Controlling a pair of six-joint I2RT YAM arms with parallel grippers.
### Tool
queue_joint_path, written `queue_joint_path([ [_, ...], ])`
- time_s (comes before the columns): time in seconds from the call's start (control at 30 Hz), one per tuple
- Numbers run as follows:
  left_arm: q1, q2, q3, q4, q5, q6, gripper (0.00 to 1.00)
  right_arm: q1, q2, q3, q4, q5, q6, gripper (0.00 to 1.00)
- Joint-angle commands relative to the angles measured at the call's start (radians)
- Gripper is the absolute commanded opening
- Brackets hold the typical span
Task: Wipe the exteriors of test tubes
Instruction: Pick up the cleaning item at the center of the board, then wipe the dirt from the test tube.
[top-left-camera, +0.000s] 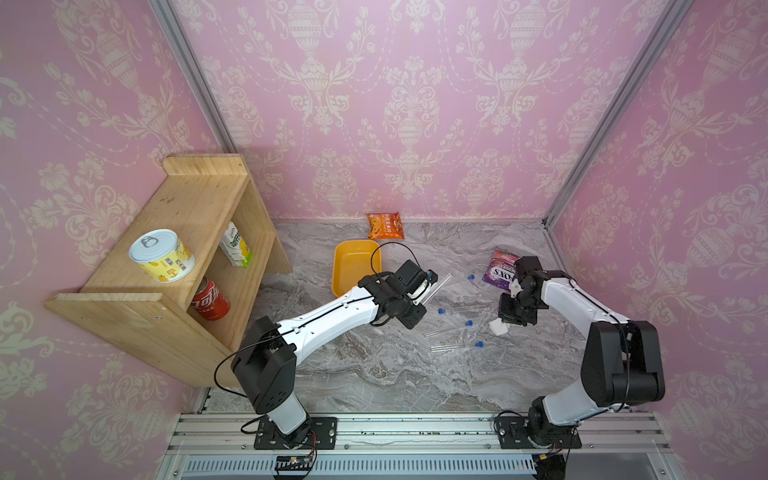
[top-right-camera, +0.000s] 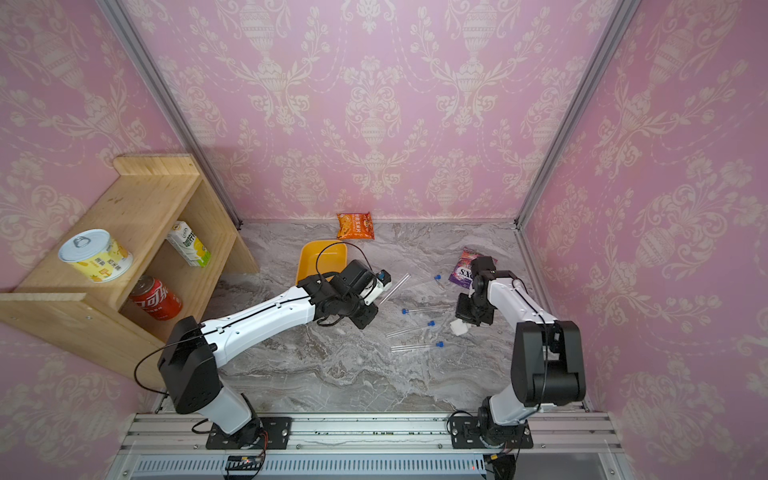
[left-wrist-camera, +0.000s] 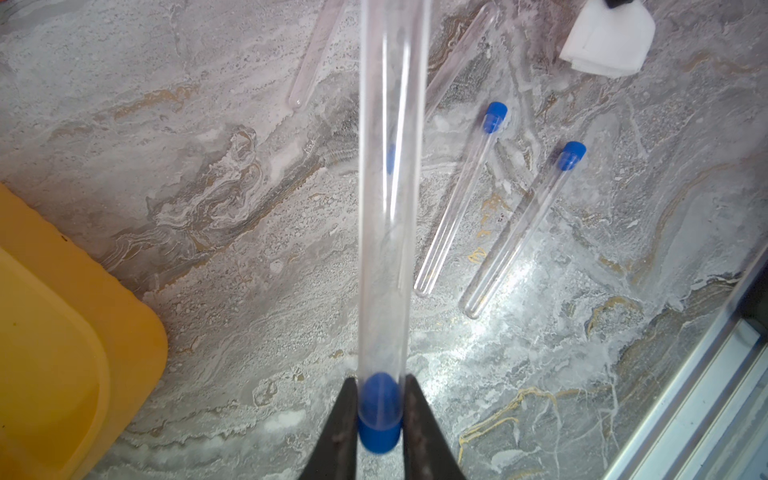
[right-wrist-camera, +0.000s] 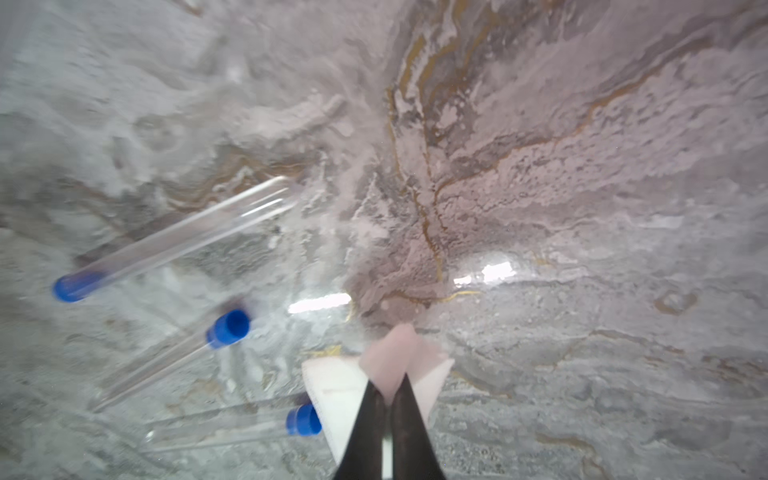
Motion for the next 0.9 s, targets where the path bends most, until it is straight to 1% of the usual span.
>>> queue_joint_path([
  [0.0, -0.014, -0.048, -0.035, 0.049, 0.024, -0.038, 0.20, -0.004, -0.098, 0.054, -0.075, -0.133, 0.039, 0.00],
  [0.07, -0.018, -0.066, -0.058, 0.072, 0.027, -0.048, 0.20, 0.003, -0.155, 0.069, -0.088, -0.213, 0.068, 0.00],
  [0.13, -0.021, -0.080, -0.079, 0.091, 0.030, -0.058, 0.20, 0.021, -0.208, 0.088, -0.095, -0.268, 0.094, 0.00],
  [0.23, -0.028, -0.096, -0.109, 0.118, 0.033, -0.071, 0.21, 0.078, -0.282, 0.118, -0.092, -0.278, 0.135, 0.00],
  [0.37, -0.046, -0.102, -0.122, 0.134, 0.025, -0.081, 0.21, 0.165, -0.355, 0.112, -0.027, -0.272, 0.207, 0.00],
  [0.47, -0.053, -0.102, -0.128, 0.157, 0.032, -0.093, 0.21, 0.233, -0.398, 0.059, 0.070, -0.265, 0.255, 0.00],
  [0.53, -0.056, -0.099, -0.129, 0.167, 0.043, -0.104, 0.21, 0.261, -0.429, 0.013, 0.138, -0.258, 0.286, 0.00],
  [0.63, -0.057, -0.095, -0.133, 0.189, 0.052, -0.120, 0.21, 0.279, -0.463, -0.054, 0.221, -0.262, 0.344, 0.00],
  [0.73, -0.057, -0.090, -0.139, 0.216, 0.063, -0.142, 0.21, 0.305, -0.467, -0.098, 0.268, -0.269, 0.357, 0.00],
  [0.87, -0.057, -0.081, -0.149, 0.273, 0.111, -0.189, 0.21, 0.347, -0.494, -0.184, 0.403, -0.254, 0.414, 0.00],
])
